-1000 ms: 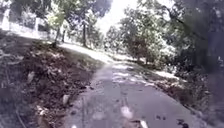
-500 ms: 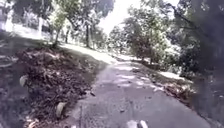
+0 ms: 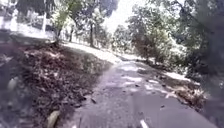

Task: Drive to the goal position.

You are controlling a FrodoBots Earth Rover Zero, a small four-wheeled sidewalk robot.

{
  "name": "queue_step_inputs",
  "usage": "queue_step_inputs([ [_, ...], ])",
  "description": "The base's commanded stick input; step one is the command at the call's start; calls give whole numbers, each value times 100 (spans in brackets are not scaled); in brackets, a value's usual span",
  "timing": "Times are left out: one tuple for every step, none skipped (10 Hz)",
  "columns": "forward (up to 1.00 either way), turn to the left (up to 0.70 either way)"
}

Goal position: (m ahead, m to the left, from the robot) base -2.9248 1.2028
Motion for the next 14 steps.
queue_step_inputs([
  [50,0],
  [50,0],
  [50,0],
  [50,-7],
  [50,-50],
  [50,-50],
  [50,0],
  [50,0],
  [47,0],
  [0,0],
  [-3,0],
  [-48,0],
  [-50,0],
  [-2,0],
])
